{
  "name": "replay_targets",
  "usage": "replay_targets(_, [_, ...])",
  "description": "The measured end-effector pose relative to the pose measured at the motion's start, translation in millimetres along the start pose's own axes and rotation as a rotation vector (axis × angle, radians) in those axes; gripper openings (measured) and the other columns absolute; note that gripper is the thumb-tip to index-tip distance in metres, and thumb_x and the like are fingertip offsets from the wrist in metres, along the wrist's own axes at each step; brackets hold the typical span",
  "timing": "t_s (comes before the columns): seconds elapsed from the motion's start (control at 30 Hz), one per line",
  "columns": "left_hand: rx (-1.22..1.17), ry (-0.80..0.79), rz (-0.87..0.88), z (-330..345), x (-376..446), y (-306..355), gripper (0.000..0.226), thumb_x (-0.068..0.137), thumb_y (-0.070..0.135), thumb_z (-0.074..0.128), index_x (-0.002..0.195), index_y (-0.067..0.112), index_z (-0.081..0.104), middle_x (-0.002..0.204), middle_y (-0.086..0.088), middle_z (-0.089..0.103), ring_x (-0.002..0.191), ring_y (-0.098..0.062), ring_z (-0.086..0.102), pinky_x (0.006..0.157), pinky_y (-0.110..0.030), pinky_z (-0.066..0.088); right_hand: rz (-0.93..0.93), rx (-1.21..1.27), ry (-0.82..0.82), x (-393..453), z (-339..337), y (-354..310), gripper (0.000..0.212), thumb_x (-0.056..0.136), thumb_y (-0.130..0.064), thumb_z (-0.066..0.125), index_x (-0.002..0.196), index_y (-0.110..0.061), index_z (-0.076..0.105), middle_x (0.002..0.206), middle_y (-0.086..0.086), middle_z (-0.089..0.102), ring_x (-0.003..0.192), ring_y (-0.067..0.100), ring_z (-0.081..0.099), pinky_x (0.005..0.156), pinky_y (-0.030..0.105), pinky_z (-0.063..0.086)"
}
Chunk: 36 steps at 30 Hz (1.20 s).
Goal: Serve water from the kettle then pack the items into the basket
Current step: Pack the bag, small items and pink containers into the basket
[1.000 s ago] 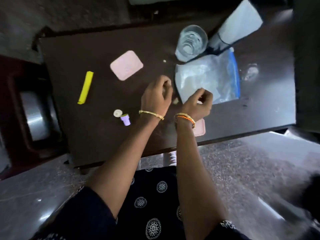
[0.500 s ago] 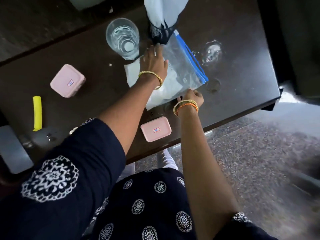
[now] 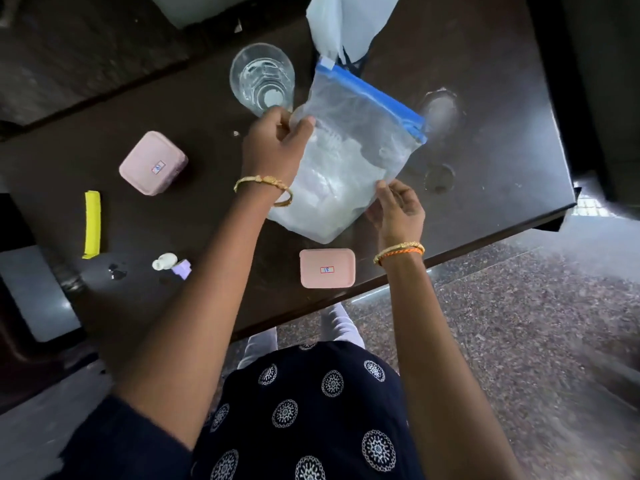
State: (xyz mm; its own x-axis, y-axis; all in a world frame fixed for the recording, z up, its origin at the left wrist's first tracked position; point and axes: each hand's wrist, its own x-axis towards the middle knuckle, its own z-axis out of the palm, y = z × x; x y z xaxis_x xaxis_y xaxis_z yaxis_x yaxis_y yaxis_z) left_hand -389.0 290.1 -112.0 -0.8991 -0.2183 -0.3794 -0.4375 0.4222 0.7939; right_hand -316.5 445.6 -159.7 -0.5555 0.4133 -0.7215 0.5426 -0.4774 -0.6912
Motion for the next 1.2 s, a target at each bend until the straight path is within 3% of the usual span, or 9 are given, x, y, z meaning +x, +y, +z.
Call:
replay_targets(0.3, [-0.305, 0.362, -0.04, -98.8, -46.7, -20.6, 0.027, 0.077, 0.002, 0.062, 0.078, 0.026, 0.05, 0.082, -0.004, 0.058, 0.056, 0.004, 0.052, 0.057, -0.011, 0.043, -0.299, -0.091, -0.157, -54.5, 42.2, -2.5, 0.026, 0.086, 0.006, 0.058, 0.075, -0.017, 0.051, 0.063, 0.001, 0.053, 0.055, 0.011, 0.045, 0.054, 0.025, 0.037])
replay_targets(0.43, [-0.145, 0.251, -0.036, -127.4, -73.8, -40.2, 0.028, 0.086, -0.002, 0.048, 0.085, 0.019, 0.066, 0.088, 0.006, 0.067, 0.085, 0.002, 0.061, 0.081, -0.012, 0.046, -0.445, -0.386, -0.333, -81.4, 50.9, 8.9, 0.03, 0.09, 0.009, 0.046, 0.081, -0.013, 0.064, 0.056, -0.015, 0.057, 0.043, 0.003, 0.04, 0.044, 0.013, 0.034])
replay_targets(0.53, [-0.087, 0.091, -0.136, -149.3, -95.2, -65.4, 0.026, 0.088, 0.006, 0.054, 0.107, 0.018, 0.065, 0.111, -0.003, 0.065, 0.105, -0.013, 0.058, 0.099, -0.032, 0.047, -0.435, -0.559, -0.426, -100.3, 56.0, 18.1, 0.03, 0.085, 0.009, 0.054, 0.104, -0.012, 0.065, 0.087, -0.003, 0.067, 0.06, 0.028, 0.053, 0.056, 0.011, 0.041])
replay_targets(0.63, [0.153, -0.003, -0.128, -173.5, -113.3, -88.7, 0.051, 0.075, 0.019, 0.074, 0.122, 0.015, 0.056, 0.118, -0.009, 0.059, 0.108, -0.019, 0.052, 0.096, -0.032, 0.043, -0.457, -0.8, -0.549, -116.0, 66.8, 29.2, 0.045, 0.078, 0.002, 0.07, 0.12, -0.01, 0.059, 0.105, 0.012, 0.06, 0.088, 0.027, 0.059, 0.076, 0.024, 0.051])
replay_targets(0.73, [0.354, 0.036, -0.106, -199.2, -124.3, -108.1, 0.048, 0.069, 0.023, 0.079, 0.112, 0.01, 0.063, 0.107, -0.015, 0.063, 0.106, -0.031, 0.051, 0.095, -0.036, 0.041, -0.558, -1.066, -0.612, -131.4, 82.9, 39.8, 0.037, 0.076, -0.008, 0.075, 0.112, -0.009, 0.067, 0.093, 0.016, 0.06, 0.083, 0.027, 0.056, 0.087, 0.039, 0.051])
replay_targets(0.83, [0.347, 0.13, -0.129, -232.7, -133.4, -128.2, 0.031, 0.068, 0.027, 0.08, 0.093, 0.012, 0.069, 0.099, -0.005, 0.054, 0.1, -0.02, 0.047, 0.092, -0.03, 0.038, -0.607, -1.143, -0.641, -147.1, 104.2, 50.1, 0.019, 0.076, -0.015, 0.077, 0.093, -0.008, 0.072, 0.096, 0.017, 0.059, 0.087, 0.025, 0.057, 0.085, 0.023, 0.046])
replay_targets(0.93, [-0.026, 0.147, -0.196, -266.9, -141.7, -145.1, 0.021, 0.074, 0.021, 0.076, 0.092, 0.018, 0.066, 0.108, 0.01, 0.055, 0.095, 0.005, 0.055, 0.087, -0.013, 0.046, -0.382, -0.876, -0.713, -163.0, 129.6, 59.9, 0.007, 0.081, -0.011, 0.071, 0.078, -0.014, 0.065, 0.102, 0.005, 0.055, 0.089, 0.013, 0.055, 0.071, 0.011, 0.045])
replay_targets(1.03, [-0.367, 0.247, -0.292, -284.4, -146.1, -156.9, 0.006, 0.086, 0.023, 0.064, 0.082, 0.027, 0.065, 0.075, 0.015, 0.07, 0.067, 0.007, 0.064, 0.061, -0.014, 0.052, -0.202, -0.608, -0.728, -182.7, 157.6, 78.5, 0.019, 0.087, -0.014, 0.064, 0.07, -0.016, 0.057, 0.077, 0.006, 0.059, 0.072, 0.021, 0.054, 0.067, 0.031, 0.047])
replay_targets(1.2, [-0.196, 0.477, -0.253, -308.7, -150.7, -181.8, 0.021, 0.091, 0.029, 0.055, 0.074, 0.025, 0.045, 0.059, 0.011, 0.04, 0.046, 0.008, 0.044, 0.046, -0.005, 0.034, 0.088, -0.677, -1.007, -215.8, 192.2, 111.4, 0.052, 0.061, -0.032, 0.082, 0.107, -0.017, 0.062, 0.098, -0.004, 0.075, 0.093, 0.016, 0.071, 0.068, 0.028, 0.059])
